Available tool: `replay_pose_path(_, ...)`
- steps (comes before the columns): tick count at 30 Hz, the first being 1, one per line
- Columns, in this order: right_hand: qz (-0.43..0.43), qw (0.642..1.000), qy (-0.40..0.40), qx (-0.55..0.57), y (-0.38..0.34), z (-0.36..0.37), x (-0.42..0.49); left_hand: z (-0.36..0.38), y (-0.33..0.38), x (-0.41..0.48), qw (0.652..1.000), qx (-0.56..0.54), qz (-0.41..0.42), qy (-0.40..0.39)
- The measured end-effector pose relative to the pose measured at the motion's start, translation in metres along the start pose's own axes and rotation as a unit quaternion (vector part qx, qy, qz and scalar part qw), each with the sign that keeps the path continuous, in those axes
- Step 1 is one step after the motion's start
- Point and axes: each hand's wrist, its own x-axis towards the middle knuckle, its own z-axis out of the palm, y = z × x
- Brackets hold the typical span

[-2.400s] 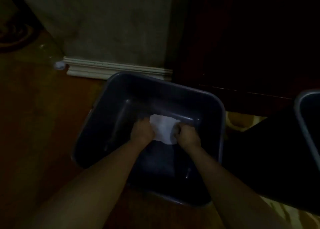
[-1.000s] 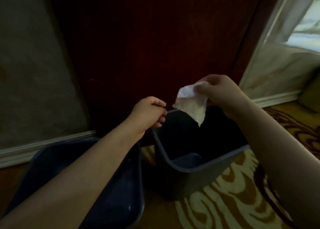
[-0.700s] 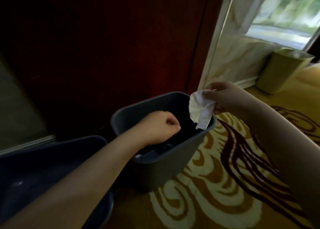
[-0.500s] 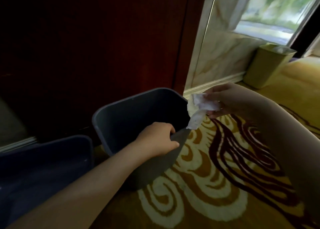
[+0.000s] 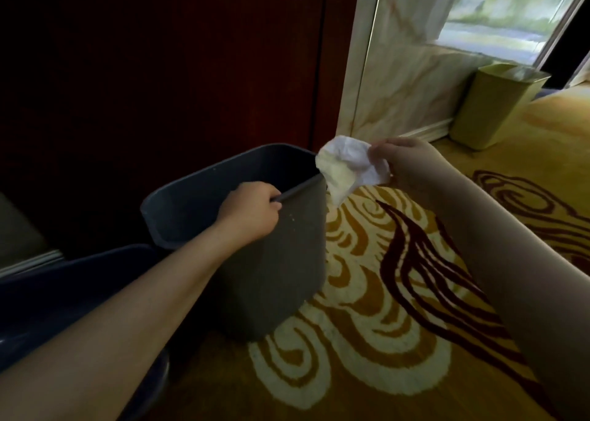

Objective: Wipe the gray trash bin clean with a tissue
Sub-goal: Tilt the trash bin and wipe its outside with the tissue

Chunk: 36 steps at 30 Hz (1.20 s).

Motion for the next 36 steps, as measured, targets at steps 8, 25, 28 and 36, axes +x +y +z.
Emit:
replay_pose_path(8,-0.076,0.976,0.184,0.087,-0.013,0.032,0.007,-0.015,-0.022,0.003,0.922,-0.365,-0.124,0.042)
replay_pose_path(25,-0.233,0.908,0.021,-0.349,0.078,0.184,-0.018,0.027,-0.074,0.005,0.800,-0.566,-0.199,-0.008)
replay_pose_path(28,-0.257,0.888,-0.013,-0.382,0.095,0.187,-0.015,0.031,-0.081,0.009,0.808,-0.558,-0.188,-0.004)
replay_pose_path(36,-0.206,0.885,-0.011,-0.417,0.134,0.189,-0.024,0.045,-0.112,0.013,0.796,-0.568,-0.210,0.001)
